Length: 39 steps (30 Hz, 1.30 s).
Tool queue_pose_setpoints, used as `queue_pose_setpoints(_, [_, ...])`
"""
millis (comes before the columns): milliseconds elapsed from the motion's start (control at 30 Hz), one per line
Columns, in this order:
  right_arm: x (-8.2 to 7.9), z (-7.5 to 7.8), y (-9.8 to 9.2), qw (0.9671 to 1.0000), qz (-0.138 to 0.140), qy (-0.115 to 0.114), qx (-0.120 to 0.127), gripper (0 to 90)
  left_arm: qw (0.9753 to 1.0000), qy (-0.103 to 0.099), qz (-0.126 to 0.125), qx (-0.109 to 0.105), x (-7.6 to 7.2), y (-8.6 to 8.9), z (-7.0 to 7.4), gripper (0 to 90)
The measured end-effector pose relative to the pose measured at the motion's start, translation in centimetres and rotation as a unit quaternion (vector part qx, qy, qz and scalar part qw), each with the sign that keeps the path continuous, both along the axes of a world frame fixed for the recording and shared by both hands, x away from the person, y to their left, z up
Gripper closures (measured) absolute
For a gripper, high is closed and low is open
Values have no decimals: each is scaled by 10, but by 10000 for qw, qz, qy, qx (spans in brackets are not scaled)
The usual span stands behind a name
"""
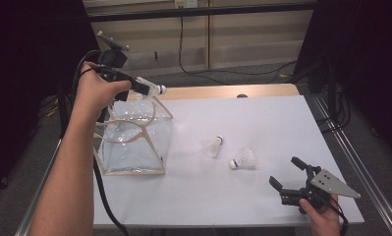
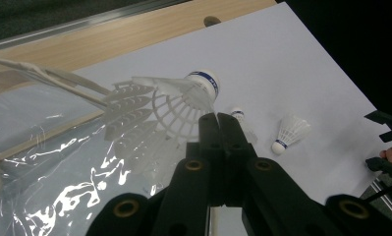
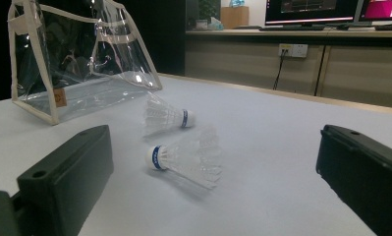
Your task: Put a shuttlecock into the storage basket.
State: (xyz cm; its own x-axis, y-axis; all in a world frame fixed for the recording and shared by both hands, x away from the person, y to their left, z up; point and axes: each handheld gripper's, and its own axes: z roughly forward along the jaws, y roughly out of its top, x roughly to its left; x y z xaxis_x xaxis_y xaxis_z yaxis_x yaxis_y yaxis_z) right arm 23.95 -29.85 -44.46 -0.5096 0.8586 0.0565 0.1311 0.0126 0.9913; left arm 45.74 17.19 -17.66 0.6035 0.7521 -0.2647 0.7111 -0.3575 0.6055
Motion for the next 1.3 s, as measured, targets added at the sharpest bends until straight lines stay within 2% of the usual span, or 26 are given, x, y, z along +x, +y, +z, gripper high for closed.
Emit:
queue_pose_setpoints(900, [0,0,0,10000,-3,-4,14,7,9994,-33,335,50,3,21,1,900])
queue_pose_setpoints(1300, [0,0,0,10000,-7,-13,6,7,9985,-46,514,160,4,32,-1,900])
